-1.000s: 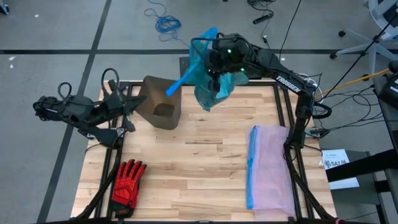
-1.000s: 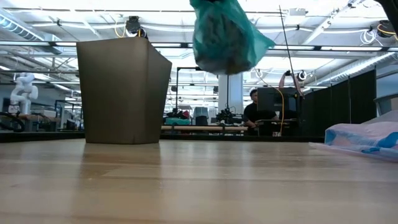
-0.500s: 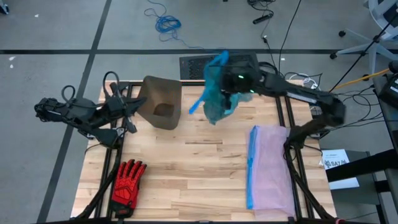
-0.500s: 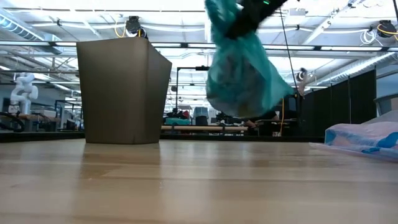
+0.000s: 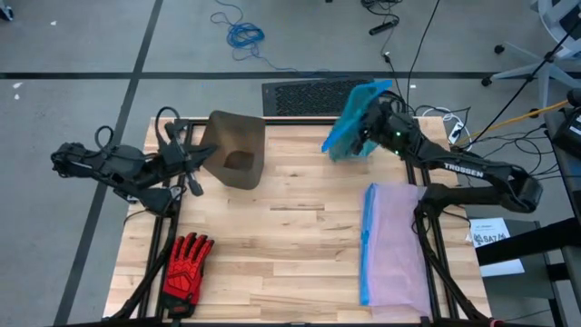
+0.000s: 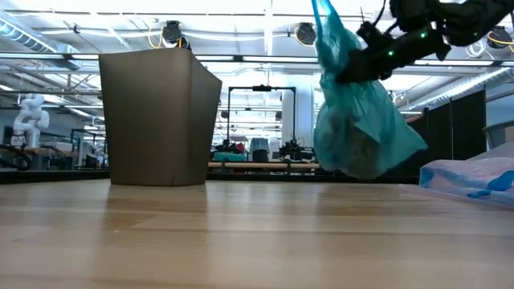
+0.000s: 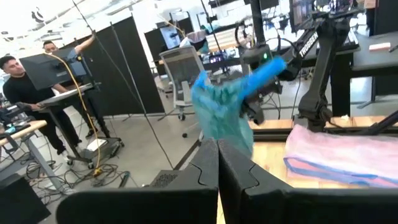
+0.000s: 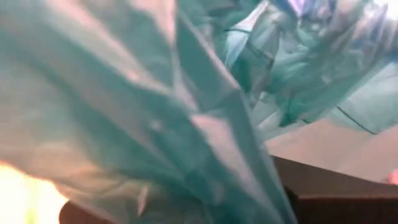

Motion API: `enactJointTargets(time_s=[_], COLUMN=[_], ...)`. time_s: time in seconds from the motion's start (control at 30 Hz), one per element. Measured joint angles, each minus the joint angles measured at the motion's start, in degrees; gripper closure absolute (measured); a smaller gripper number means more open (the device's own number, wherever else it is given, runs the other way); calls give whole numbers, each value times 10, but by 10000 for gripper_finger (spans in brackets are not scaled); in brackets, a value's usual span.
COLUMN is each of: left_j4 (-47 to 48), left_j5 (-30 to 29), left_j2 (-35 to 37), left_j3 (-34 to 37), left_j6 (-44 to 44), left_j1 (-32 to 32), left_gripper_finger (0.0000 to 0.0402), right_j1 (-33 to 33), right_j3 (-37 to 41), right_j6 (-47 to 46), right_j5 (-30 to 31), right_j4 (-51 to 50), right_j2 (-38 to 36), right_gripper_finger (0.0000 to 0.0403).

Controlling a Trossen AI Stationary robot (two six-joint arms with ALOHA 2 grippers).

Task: Place trash/remove bag and relplace
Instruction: Remove the trash bag from the trash bin

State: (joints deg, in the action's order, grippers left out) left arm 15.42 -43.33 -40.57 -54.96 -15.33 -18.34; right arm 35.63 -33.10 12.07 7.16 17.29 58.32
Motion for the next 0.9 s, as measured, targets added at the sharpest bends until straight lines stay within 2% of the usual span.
enactJointTargets(time_s=[0.07, 0.13, 0.4, 0.7, 0.9], left_j4=[0, 1, 2, 2, 1], left_j5=[0, 0, 0, 0, 0], left_j2=[-7, -14, -39, -48, -48], left_j3=[0, 0, 0, 0, 0], left_j6=[0, 4, 16, 30, 31], left_j1=[5, 7, 8, 8, 8], left_gripper_finger=[401, 401, 401, 401, 402], right_j1=[18, 39, 82, 95, 133], right_j3=[11, 19, 65, 91, 90], right_j6=[9, 3, -91, -225, -320], right_j5=[3, 4, 5, 80, 78], right_j4=[55, 67, 65, 58, 11], right_j2=[3, 10, 76, 175, 254], right_gripper_finger=[403, 403, 403, 403, 403])
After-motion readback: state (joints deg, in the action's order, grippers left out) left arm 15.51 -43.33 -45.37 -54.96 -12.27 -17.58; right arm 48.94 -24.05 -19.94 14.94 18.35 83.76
